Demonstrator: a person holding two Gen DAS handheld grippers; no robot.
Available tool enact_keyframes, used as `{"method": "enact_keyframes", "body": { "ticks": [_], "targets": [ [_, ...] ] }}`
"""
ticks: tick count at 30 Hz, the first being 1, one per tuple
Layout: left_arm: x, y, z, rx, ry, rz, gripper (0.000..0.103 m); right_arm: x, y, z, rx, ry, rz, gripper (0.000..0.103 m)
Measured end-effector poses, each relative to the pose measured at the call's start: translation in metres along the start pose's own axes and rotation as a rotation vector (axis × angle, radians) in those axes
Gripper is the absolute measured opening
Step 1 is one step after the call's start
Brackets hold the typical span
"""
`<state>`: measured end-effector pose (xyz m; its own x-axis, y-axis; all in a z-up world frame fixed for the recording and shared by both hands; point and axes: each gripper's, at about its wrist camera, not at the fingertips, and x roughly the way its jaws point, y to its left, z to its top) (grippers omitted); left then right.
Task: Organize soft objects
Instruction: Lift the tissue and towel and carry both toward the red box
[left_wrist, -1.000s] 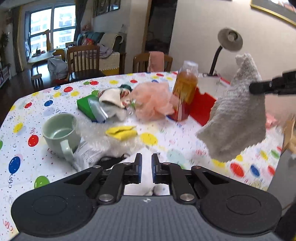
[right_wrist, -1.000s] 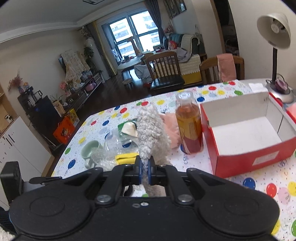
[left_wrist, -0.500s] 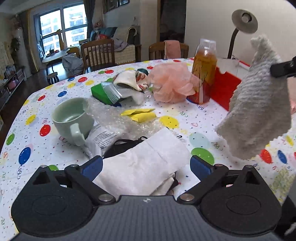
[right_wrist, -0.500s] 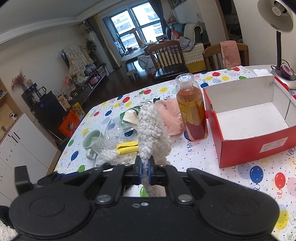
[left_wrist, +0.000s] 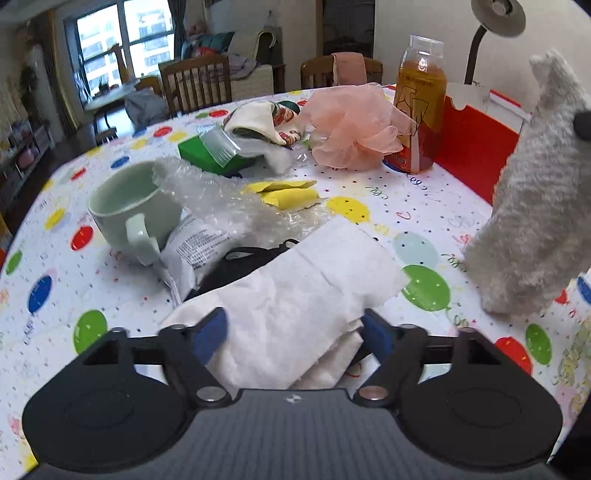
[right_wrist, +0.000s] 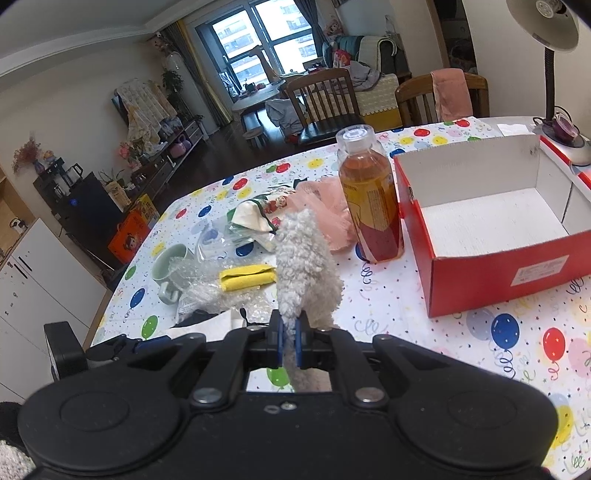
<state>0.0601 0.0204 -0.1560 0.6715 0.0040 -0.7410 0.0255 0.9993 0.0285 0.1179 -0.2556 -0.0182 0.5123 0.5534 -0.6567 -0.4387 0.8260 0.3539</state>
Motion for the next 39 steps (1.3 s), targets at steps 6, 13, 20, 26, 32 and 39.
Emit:
{"method": "enact_keyframes", "body": {
  "ticks": [6,13,20,26,32,39],
  "targets": [
    [0.001,0.01,0.004,-0.097,0.032,-0.043,0.04,0.0,-0.002,-0.001,0.003,0.007,0.0,0.005],
    [-0.006,0.03,0.009,-0.235,0.063,-0.088,0.02,-0.001,-0.004,-0.002,0.007,0.003,0.005,0.005],
    [-0.025,0.037,0.018,-0.298,0.055,-0.113,0.013,-0.004,-0.009,-0.001,0.012,-0.006,0.019,0.005],
    [-0.039,0.041,0.029,-0.323,0.03,-0.101,0.011,-0.012,-0.017,0.002,0.02,-0.018,0.04,0.005],
    [-0.055,0.029,0.052,-0.326,-0.002,-0.106,0.011,-0.028,-0.029,0.015,0.032,-0.032,0.047,0.005],
    [-0.072,-0.005,0.098,-0.27,-0.066,-0.168,0.011,-0.063,-0.052,0.05,0.02,-0.095,0.03,0.005]
  ]
}}
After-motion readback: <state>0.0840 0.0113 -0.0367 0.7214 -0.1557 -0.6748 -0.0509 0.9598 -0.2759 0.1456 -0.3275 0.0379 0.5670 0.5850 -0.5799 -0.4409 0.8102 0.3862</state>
